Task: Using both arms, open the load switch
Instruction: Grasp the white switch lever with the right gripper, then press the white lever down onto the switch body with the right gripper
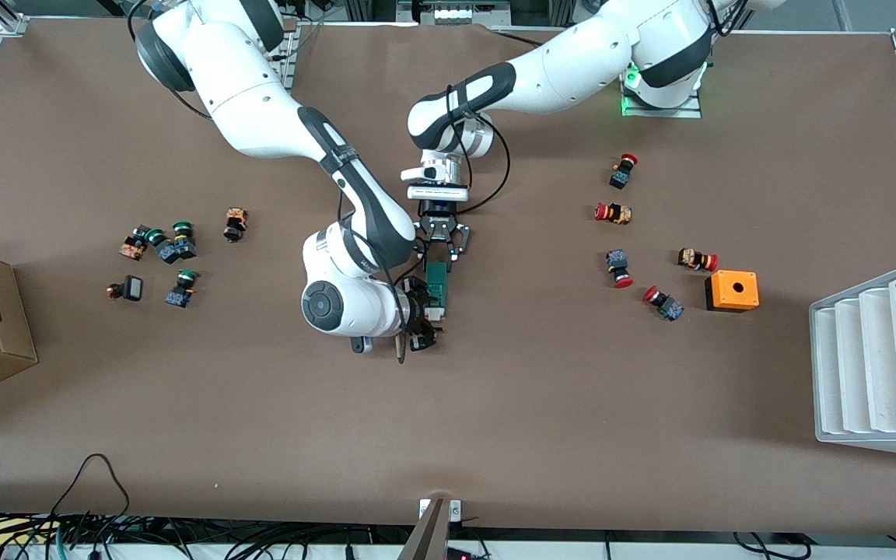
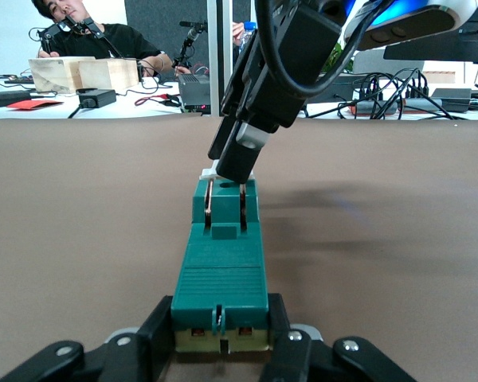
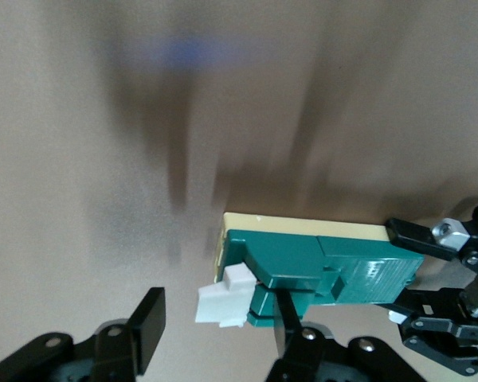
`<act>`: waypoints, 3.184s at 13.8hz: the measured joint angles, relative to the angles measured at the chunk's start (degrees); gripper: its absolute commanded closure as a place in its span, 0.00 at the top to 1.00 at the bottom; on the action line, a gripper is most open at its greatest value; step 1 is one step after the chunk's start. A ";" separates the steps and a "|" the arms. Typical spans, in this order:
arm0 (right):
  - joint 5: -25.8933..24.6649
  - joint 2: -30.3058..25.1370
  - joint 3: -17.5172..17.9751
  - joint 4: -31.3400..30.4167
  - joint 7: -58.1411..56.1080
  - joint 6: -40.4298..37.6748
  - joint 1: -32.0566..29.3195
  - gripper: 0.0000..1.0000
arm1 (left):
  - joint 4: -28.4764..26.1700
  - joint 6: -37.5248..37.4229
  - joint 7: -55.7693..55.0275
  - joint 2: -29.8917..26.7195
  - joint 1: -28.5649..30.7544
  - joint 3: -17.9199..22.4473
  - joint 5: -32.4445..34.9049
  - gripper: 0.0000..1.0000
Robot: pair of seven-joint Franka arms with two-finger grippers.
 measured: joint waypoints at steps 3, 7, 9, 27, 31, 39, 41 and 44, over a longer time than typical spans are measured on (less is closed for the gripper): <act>0.00 -0.03 0.00 -0.02 0.11 -0.70 0.11 0.43 | 0.01 0.00 -0.02 0.00 0.01 -0.01 0.00 0.00; -0.07 -0.11 -0.09 0.02 0.55 -0.62 0.15 0.28 | 0.03 0.00 -0.05 0.02 0.03 -0.06 0.00 0.00; -0.08 -0.13 -0.09 0.02 1.00 -0.58 0.19 0.26 | 0.04 0.00 -0.05 0.03 0.03 -0.07 0.00 0.00; -1.36 -4.99 -0.06 -5.05 0.42 -0.23 0.67 0.26 | 0.08 0.00 -0.05 0.05 0.04 -0.12 0.00 0.00; -2.11 -5.83 -0.02 -6.40 0.32 -0.22 0.90 0.26 | 0.09 0.00 -0.05 0.05 0.04 -0.13 0.00 0.00; -2.68 -7.91 -0.01 -9.66 -0.59 -0.27 1.11 0.26 | 0.10 0.00 -0.05 0.05 0.04 -0.14 0.00 0.00; -2.74 -7.97 -0.01 -9.67 -0.61 -0.27 1.12 0.26 | 0.11 0.00 -0.05 0.05 0.05 -0.14 0.00 0.00; -2.75 -8.15 0.02 -9.67 -0.62 -0.29 1.21 0.26 | 0.11 0.00 -0.05 0.05 0.05 -0.15 0.00 0.00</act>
